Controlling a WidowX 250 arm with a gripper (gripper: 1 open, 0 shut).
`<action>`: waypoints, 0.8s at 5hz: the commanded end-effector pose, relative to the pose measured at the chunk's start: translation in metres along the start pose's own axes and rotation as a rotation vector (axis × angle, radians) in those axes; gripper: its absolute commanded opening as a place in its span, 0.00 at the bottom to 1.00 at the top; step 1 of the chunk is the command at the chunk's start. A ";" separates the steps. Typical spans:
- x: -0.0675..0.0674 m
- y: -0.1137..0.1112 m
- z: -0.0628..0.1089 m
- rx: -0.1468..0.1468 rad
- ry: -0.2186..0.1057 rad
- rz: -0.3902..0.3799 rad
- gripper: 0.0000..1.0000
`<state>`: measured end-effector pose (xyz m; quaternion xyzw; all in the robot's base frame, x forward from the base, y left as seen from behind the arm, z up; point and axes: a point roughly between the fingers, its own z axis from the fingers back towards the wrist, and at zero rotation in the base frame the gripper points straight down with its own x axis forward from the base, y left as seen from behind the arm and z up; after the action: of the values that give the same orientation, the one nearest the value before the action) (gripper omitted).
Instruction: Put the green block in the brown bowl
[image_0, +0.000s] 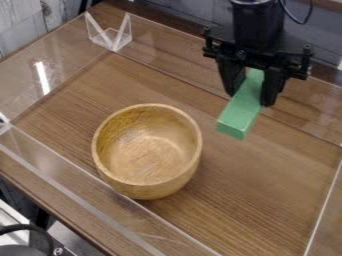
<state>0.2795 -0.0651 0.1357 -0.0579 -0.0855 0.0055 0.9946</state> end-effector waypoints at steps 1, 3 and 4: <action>0.008 0.012 0.017 0.005 -0.056 0.000 0.00; 0.011 0.022 0.017 0.016 -0.084 -0.006 0.00; 0.014 0.022 0.012 0.021 -0.092 -0.018 0.00</action>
<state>0.2879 -0.0436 0.1366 -0.0467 -0.1107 -0.0009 0.9928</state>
